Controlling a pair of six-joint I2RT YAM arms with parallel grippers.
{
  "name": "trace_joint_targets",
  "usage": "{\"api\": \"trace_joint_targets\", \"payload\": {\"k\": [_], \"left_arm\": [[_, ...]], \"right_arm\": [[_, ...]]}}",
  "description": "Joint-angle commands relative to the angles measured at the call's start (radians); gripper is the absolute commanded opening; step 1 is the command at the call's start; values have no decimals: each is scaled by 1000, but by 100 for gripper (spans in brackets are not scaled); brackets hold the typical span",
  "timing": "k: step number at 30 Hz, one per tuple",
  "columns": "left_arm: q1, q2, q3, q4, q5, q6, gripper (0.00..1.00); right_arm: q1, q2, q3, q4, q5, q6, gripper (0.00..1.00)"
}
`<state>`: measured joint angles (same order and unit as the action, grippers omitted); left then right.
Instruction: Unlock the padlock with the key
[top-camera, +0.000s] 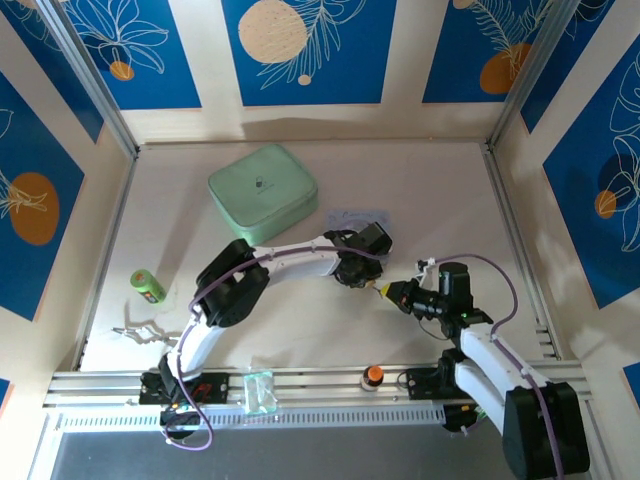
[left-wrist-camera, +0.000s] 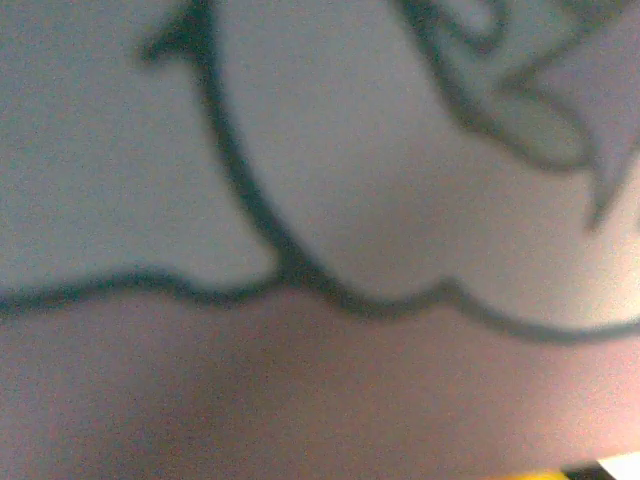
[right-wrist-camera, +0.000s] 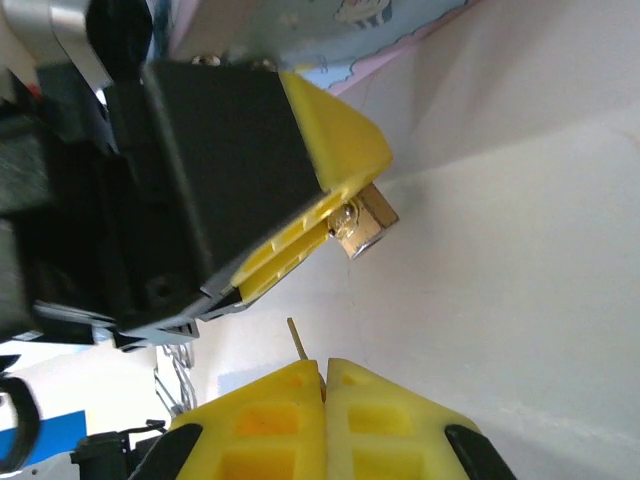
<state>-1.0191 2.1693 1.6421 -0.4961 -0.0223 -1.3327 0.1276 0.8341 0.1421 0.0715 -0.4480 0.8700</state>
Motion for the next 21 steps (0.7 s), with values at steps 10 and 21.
{"api": "trace_joint_targets", "payload": {"k": [10,21], "left_arm": [[23,-54,-73,143,118,-223,17],[28,-76,-154,277,168,-374,17]], "right_arm": [[52,-82,-62,16,266,130,0],[60,-118,-59,37,339,158,0]]}}
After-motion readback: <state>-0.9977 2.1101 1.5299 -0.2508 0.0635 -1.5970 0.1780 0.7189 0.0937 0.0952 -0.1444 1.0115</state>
